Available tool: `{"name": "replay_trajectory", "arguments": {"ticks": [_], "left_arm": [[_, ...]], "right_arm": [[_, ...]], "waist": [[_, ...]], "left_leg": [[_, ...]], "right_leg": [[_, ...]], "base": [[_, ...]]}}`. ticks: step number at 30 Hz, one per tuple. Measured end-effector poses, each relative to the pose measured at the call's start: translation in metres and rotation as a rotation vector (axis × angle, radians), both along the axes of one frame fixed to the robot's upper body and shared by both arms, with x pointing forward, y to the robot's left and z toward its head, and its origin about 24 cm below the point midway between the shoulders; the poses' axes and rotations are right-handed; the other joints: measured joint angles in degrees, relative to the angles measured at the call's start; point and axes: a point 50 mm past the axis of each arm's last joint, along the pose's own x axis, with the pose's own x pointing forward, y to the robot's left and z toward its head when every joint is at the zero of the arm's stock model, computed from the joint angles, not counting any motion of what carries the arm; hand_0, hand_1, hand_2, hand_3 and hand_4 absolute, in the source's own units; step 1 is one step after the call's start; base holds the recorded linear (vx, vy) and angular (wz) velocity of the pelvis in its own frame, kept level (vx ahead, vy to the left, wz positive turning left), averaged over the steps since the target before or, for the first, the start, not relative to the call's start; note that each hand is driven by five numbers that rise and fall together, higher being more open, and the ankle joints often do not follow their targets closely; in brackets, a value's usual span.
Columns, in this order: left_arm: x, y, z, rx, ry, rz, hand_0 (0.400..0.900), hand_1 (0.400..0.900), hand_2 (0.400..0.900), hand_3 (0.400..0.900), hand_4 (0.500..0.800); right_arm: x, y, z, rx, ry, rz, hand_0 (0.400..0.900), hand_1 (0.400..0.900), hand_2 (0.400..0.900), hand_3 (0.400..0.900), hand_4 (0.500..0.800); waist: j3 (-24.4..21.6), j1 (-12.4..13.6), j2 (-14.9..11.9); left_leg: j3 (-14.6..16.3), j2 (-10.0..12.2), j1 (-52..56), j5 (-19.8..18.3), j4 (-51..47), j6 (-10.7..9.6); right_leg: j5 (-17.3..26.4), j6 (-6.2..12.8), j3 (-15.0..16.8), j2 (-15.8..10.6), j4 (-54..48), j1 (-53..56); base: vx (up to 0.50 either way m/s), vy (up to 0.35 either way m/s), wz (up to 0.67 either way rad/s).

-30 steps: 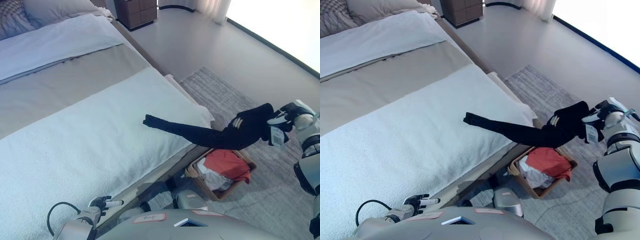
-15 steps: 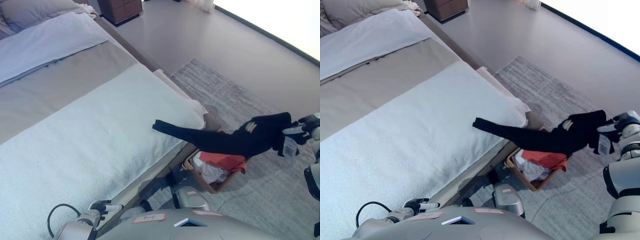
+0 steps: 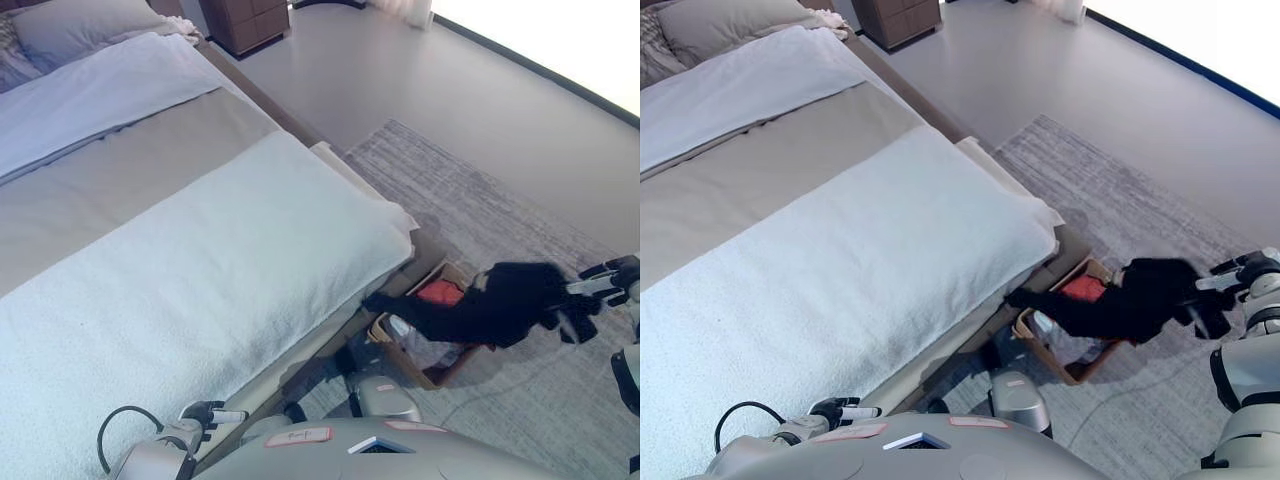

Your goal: Put the clothes on the bed into the basket.

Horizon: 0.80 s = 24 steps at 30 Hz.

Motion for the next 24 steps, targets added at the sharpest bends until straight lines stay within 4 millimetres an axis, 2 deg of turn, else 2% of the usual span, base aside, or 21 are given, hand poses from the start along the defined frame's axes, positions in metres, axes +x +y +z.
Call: {"name": "replay_trajectory", "arguments": {"ticks": [3,5,7,15,19,24], "left_arm": [[0.000,0.000,0.000,-0.001,-0.001,-0.001,0.900,0.900,0.900,0.900,0.800],[-0.003,-0.002,-0.001,-0.006,0.006,0.001,0.900,0.900,0.900,0.900,0.800],[-0.006,-0.003,-0.001,-0.009,0.013,0.003,0.900,0.900,0.900,0.900,0.800],[-0.007,-0.003,-0.001,-0.008,0.014,0.002,0.900,0.900,0.900,0.900,0.800],[-0.005,-0.002,-0.001,-0.008,0.010,0.001,0.900,0.900,0.900,0.900,0.800],[0.001,-0.002,-0.001,-0.007,-0.002,-0.003,0.900,0.900,0.900,0.900,0.800]], "right_arm": [[-0.001,-0.001,0.000,0.001,0.003,-0.006,0.900,0.900,0.900,0.900,0.800],[-0.001,-0.001,0.000,0.005,-0.005,-0.009,0.900,0.900,0.900,0.900,0.800],[-0.002,-0.001,-0.001,0.007,-0.005,-0.013,0.900,0.900,0.900,0.900,0.800],[-0.003,-0.001,-0.002,0.019,-0.018,-0.021,0.900,0.900,0.900,0.900,0.800],[-0.006,-0.001,-0.005,0.031,-0.022,-0.034,0.900,0.900,0.900,0.900,0.800],[-0.012,0.003,-0.017,0.071,-0.025,-0.051,0.900,0.900,0.900,0.900,0.800]], "waist": [[-0.09,0.06,-0.12],[-0.01,0.24,-0.27],[-0.05,1.46,-0.21],[-0.20,2.30,-0.38],[-0.42,2.97,-0.77],[-0.56,3.37,-1.25]], "left_leg": [[-0.96,-0.11,-0.63,0.08,0.01,0.09],[-1.42,-0.14,-0.75,0.10,0.02,0.10],[-1.56,-0.11,-0.74,0.13,0.03,0.12],[-3.01,-0.31,-0.68,0.23,0.06,0.26],[-4.27,-0.48,-0.85,0.34,0.63,0.00],[-5.68,-0.52,-0.84,0.34,0.68,0.00]], "right_leg": [[-0.04,0.04,-1.25,-0.40,0.04,-0.34],[-0.04,0.04,-1.33,-0.43,0.03,-0.30],[-0.02,0.02,-1.51,-0.44,0.03,-0.22],[0.12,-0.15,-2.65,-1.04,0.05,0.50],[0.91,-1.28,-3.93,-1.51,0.05,0.76],[0.97,-1.73,-5.22,-1.93,0.04,1.33]], "base": [[0.00,-0.004,0.08],[0.01,-0.003,0.07],[0.01,-0.005,0.11],[0.01,-0.006,0.13],[0.00,-0.012,0.15],[0.00,-0.007,0.13]]}}
